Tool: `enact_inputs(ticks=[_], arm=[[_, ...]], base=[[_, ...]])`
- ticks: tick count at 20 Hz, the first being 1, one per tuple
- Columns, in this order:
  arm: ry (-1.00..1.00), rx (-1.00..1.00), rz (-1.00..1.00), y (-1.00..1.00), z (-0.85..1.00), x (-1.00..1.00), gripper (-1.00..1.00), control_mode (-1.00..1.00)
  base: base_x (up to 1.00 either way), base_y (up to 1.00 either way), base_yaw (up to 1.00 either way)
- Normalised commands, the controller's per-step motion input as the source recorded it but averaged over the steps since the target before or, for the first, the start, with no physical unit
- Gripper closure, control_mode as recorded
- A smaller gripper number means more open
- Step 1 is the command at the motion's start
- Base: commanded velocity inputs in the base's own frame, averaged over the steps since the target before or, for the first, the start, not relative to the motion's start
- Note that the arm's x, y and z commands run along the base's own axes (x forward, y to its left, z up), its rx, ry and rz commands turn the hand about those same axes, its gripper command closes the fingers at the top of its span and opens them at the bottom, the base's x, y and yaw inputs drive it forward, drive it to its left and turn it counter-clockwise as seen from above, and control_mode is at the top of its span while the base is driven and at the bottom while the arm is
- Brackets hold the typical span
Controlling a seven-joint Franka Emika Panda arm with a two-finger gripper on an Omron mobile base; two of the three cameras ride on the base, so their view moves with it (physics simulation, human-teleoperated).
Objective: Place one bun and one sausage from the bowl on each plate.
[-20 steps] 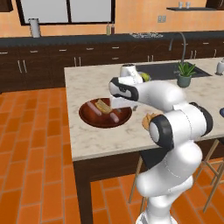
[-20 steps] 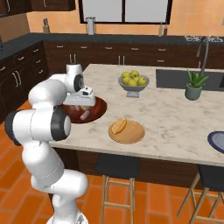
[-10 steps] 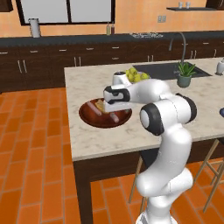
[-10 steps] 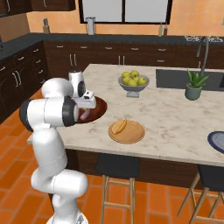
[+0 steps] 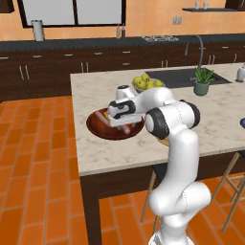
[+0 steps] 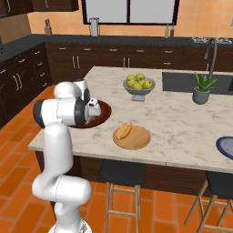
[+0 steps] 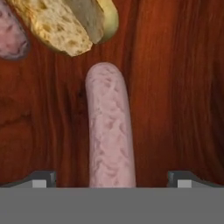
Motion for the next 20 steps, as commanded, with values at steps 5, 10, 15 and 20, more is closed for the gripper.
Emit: enact_inputs(ticks=[5,10,15,20], arm=[[0.0,0.0,0.0,-0.1,-0.36,-0.01,1.0,-1.0],[0.0,0.02,0.0,-0.2,0.07,-0.27,1.0,-1.0],[-0.14,0.09,-0.03,-0.23,0.94,-0.67,1.0,-1.0],[-0.11,0.17,-0.06,-0.63,1.0,-0.91,1.0,-1.0]], base=[[0.0,0.0,0.0],[0.0,0.0,0.0],[0.0,0.0,0.0],[0.0,0.0,0.0]])
